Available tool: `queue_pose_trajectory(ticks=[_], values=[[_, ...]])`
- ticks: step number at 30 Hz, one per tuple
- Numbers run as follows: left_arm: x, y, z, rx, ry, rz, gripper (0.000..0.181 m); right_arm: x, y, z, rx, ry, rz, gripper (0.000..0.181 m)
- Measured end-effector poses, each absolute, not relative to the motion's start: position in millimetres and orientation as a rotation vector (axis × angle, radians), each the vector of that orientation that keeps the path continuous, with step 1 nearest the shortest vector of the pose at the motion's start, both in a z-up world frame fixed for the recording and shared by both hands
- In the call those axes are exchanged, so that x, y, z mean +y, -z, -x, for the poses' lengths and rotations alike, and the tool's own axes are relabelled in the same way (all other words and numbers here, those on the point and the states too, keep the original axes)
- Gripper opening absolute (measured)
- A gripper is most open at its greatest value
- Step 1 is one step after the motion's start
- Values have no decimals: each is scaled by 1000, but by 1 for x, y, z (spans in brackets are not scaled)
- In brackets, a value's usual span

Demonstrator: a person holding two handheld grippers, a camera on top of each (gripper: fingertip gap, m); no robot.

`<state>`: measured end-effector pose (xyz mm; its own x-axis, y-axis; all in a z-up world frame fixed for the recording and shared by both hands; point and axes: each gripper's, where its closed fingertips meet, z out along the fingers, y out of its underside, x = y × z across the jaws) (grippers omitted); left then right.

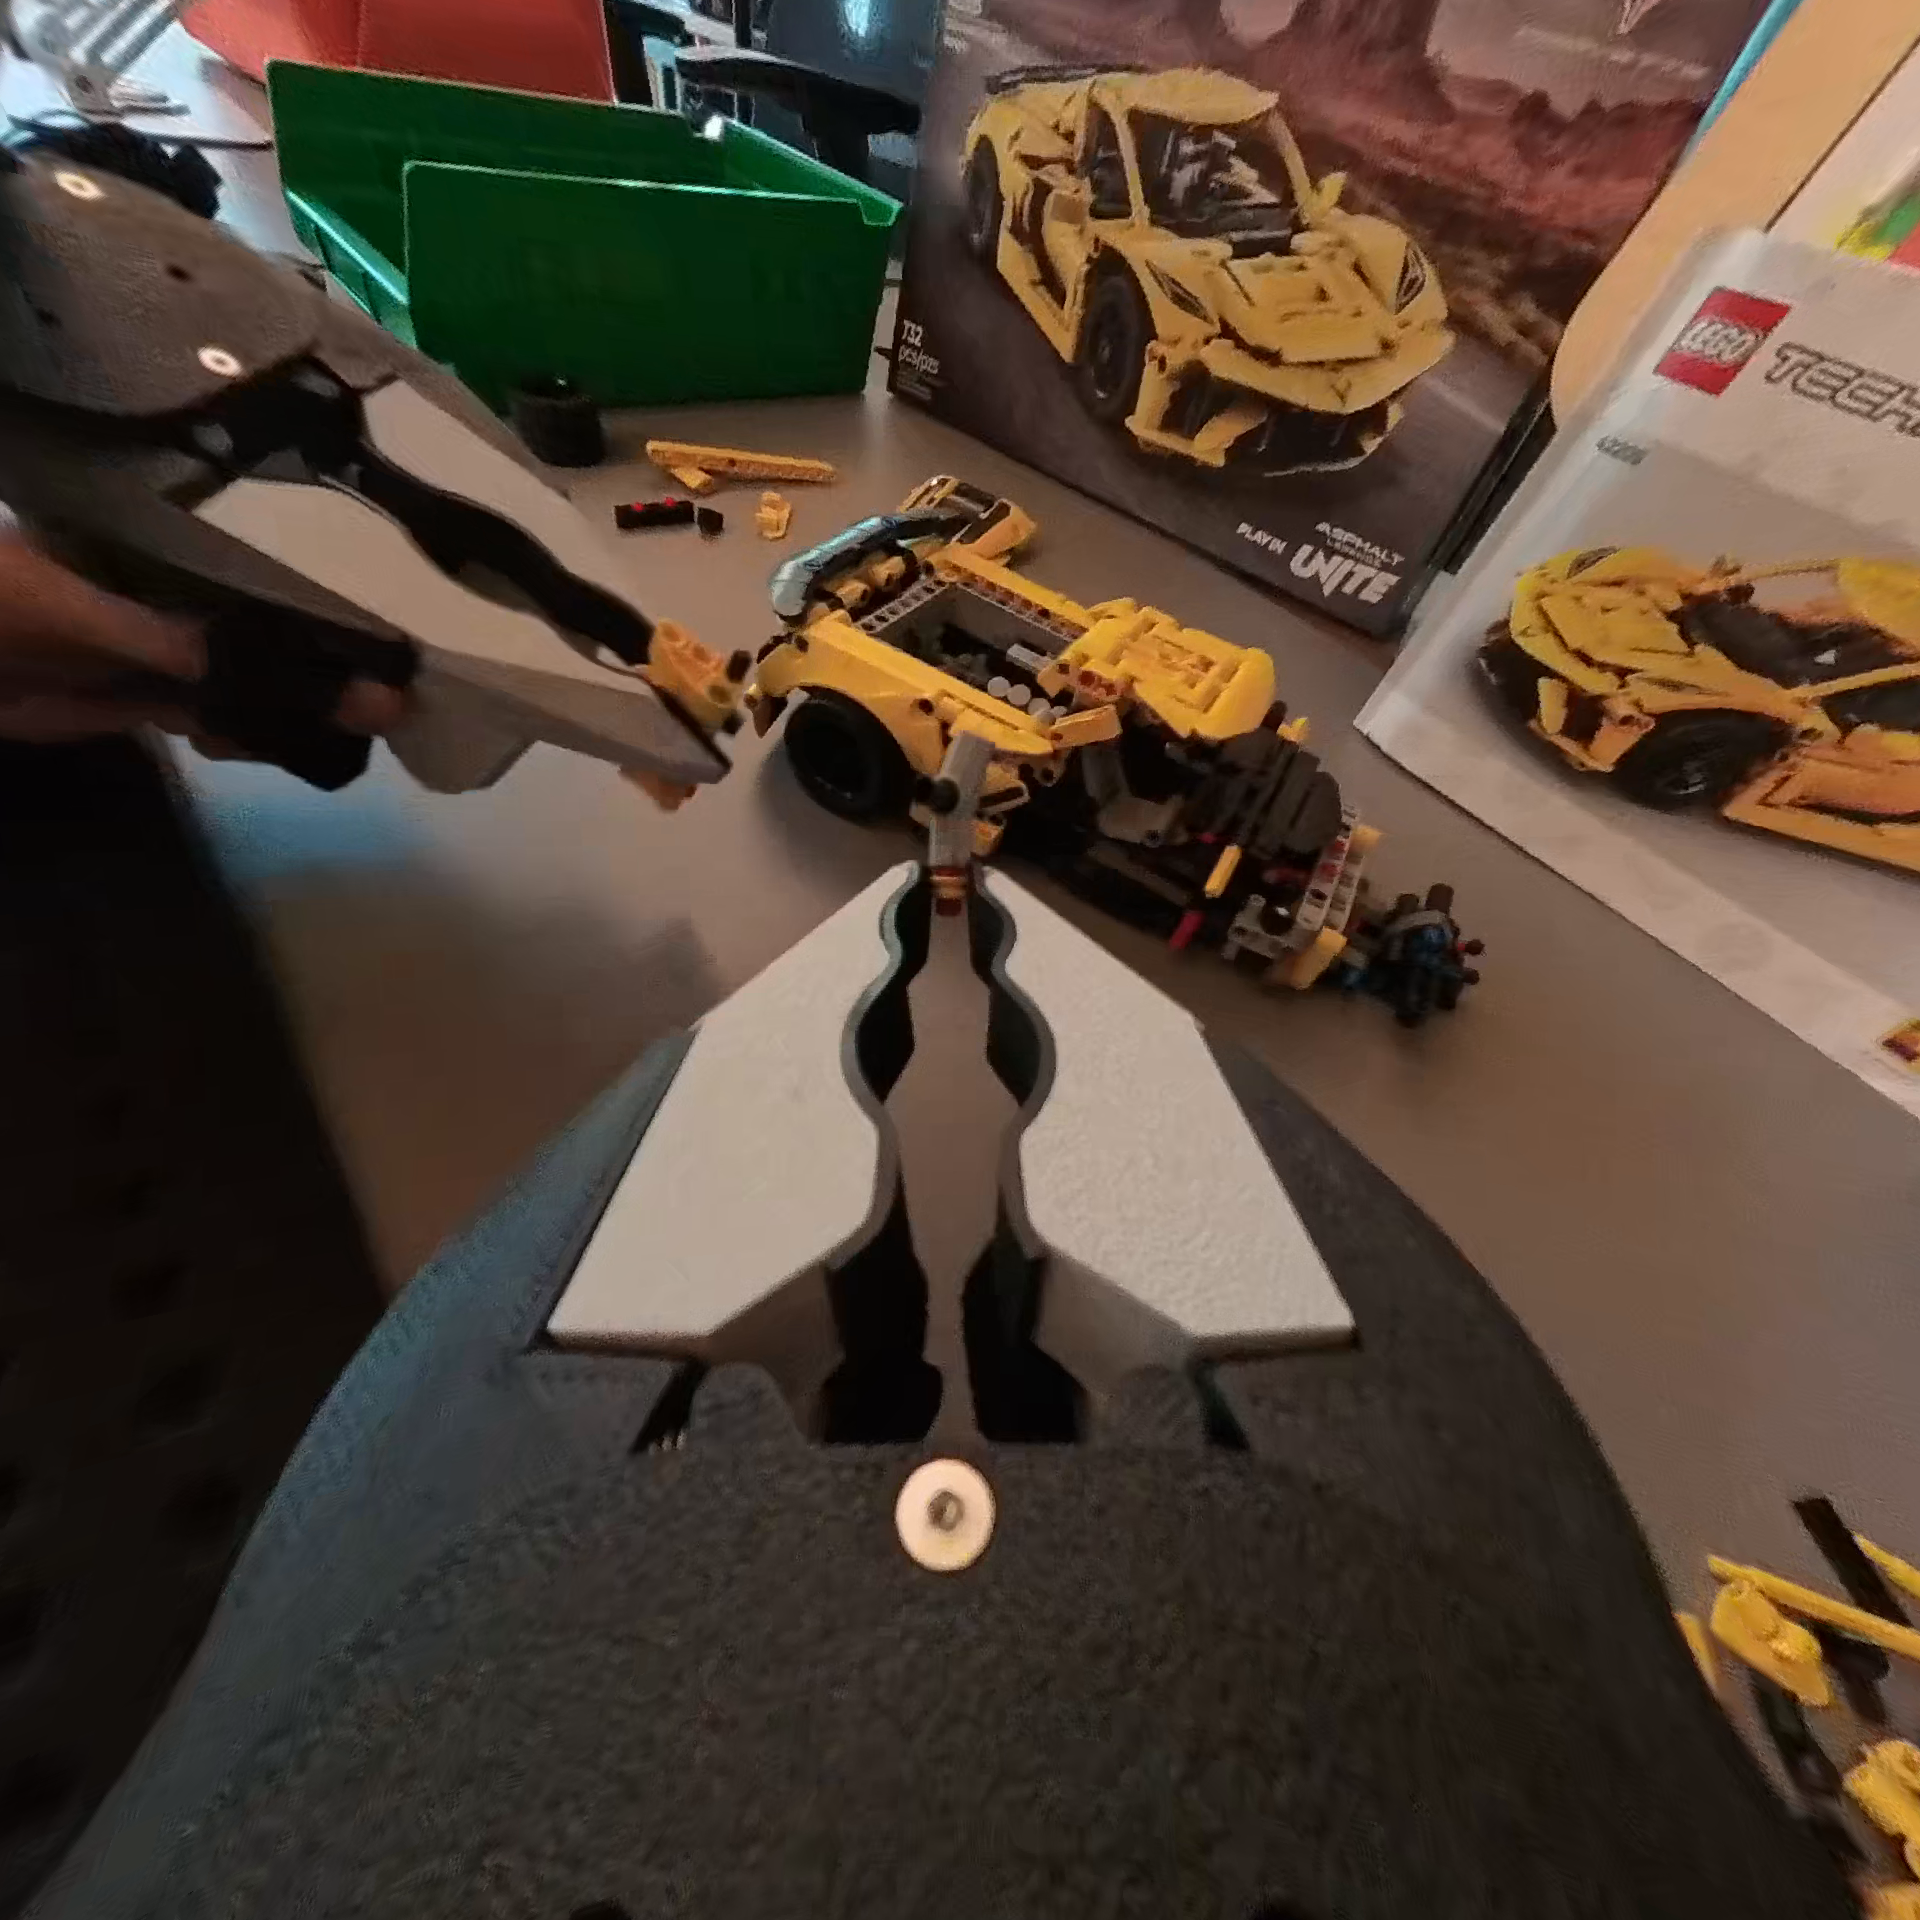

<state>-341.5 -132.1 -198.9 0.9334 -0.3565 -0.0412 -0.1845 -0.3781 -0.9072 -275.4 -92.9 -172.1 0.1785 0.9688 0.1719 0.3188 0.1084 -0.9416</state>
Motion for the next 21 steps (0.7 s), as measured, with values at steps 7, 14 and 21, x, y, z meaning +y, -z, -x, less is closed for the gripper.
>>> queue_pose_trajectory(ticks=[7, 14, 21], values=[[-129, 223, 343, 614, -225, 2020, 15, -91, 182, 277, -1357, -764, 1442, 6], [-128, 241, 360, 589, -340, 2123, 15, -90, 189, 278, -1386, -720, 1443, 6], [-130, 239, 353, 488, -82, 2143, 33, -98, 185, 284, -1462, -433, 1237, 6]])
